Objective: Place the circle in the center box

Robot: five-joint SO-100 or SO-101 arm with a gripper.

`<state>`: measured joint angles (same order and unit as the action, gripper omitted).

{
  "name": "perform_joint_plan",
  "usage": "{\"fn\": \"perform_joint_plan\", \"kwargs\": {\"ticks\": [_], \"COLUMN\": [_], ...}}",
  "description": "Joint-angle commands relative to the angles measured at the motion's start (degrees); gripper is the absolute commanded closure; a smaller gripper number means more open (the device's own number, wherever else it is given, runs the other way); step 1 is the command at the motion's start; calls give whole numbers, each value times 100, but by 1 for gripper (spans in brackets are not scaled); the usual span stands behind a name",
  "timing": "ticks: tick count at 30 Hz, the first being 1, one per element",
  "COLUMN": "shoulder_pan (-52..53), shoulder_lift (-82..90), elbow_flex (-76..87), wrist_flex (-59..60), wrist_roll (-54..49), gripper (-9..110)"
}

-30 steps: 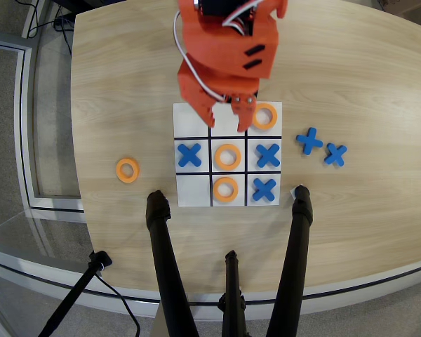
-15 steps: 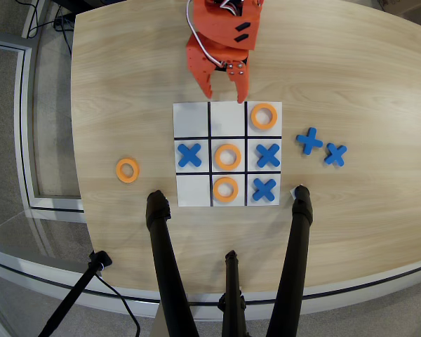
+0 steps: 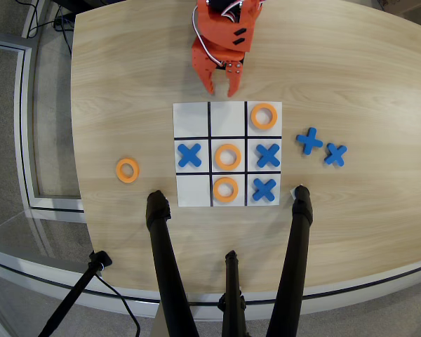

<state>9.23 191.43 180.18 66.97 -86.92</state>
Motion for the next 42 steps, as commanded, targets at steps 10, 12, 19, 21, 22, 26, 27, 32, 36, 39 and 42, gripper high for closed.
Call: {"fn": "perform_joint_plan", "kwargs": {"ticks": [10, 12, 19, 21, 22, 26, 27, 32, 36, 39, 42], "shoulder_pan": [2153, 2689, 4904, 5423, 5704, 6855, 7207, 8376, 8411, 8262, 8235], "shoulder_lift": [167, 220, 290, 299, 299, 299, 299, 299, 299, 299, 299], "elbow_flex": [334, 334, 334, 334, 334, 334, 334, 334, 334, 334, 334], "wrist_flex": [800, 791, 773, 773, 765, 765, 765, 765, 765, 765, 765], "wrist_roll": [-202, -202, -756, -703, -703, -694, -694, -694, -694, -694, -694], "gripper": [102, 102, 102, 102, 101, 101, 101, 101, 101, 101, 101]}}
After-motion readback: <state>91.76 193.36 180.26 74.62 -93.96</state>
